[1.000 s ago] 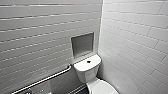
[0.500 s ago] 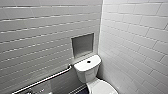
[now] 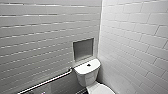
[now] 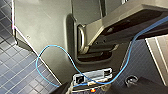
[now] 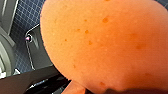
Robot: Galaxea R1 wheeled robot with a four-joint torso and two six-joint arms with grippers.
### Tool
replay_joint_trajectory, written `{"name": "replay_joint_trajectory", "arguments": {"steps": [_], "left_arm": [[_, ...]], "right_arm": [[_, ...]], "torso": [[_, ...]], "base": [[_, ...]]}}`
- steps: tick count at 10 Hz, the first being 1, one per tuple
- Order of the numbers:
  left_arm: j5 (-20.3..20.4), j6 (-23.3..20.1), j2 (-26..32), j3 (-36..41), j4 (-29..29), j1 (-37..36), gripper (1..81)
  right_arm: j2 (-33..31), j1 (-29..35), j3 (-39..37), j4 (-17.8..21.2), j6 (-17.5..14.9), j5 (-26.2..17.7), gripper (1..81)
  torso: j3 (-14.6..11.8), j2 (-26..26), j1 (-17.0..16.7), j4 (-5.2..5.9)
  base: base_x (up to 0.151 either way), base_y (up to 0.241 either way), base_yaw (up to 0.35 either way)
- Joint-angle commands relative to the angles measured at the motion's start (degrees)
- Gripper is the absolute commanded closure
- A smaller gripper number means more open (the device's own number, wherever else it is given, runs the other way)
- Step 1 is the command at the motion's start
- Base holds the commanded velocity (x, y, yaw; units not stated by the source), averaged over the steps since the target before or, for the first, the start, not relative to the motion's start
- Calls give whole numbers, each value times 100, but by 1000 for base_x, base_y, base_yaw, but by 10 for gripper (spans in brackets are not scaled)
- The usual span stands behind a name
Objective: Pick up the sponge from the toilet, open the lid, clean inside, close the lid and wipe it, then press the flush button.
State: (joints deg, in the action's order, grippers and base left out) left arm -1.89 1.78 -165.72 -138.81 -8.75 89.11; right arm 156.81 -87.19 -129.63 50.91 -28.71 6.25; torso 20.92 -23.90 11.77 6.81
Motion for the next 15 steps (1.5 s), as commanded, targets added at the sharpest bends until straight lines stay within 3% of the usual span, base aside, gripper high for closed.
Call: {"name": "replay_joint_trajectory", "arguments": {"steps": [1,4,5,6,9,10,11,12,14,15], "left_arm": [[-365,33,-31,-172,224,-231,10],[-374,33,-164,-427,286,-267,10],[-374,33,-198,-445,312,-284,10],[-374,33,-199,-445,391,-302,10],[-374,42,-199,-445,409,-311,10],[-365,42,-190,-445,470,-328,10],[-365,42,-164,-428,584,-389,10],[-365,42,-146,-401,691,-434,10],[-356,42,-86,-296,717,-487,10],[-218,42,2,-130,717,-495,10]], "right_arm": [[195,126,-473,-37,-3,-467,811],[529,126,-1131,-159,58,-450,811],[599,93,-1369,-613,136,-424,811],[679,47,-1484,-1035,493,-370,811],[697,-75,-1696,-3580,2874,-284,811],[774,-128,-1687,-4412,3410,5,811],[802,-189,-1653,-4843,3592,78,811],[758,-233,-1379,-5029,3583,87,811],[58,-322,196,-5469,3574,148,811],[-224,-313,752,-5452,3592,236,811]], "torso": [[0,0,0,0],[5,2,-2,0],[5,2,-2,0],[5,2,-2,0],[5,2,-2,0],[5,2,-2,0],[5,2,-2,0],[5,2,-2,0],[5,2,-5,0],[5,2,-2,0]], "base": [[0,0,0],[0,0,0],[0,0,0],[0,0,0],[0,0,0],[0,0,0],[0,0,0],[0,0,0],[0,0,0],[0,0,0]]}}
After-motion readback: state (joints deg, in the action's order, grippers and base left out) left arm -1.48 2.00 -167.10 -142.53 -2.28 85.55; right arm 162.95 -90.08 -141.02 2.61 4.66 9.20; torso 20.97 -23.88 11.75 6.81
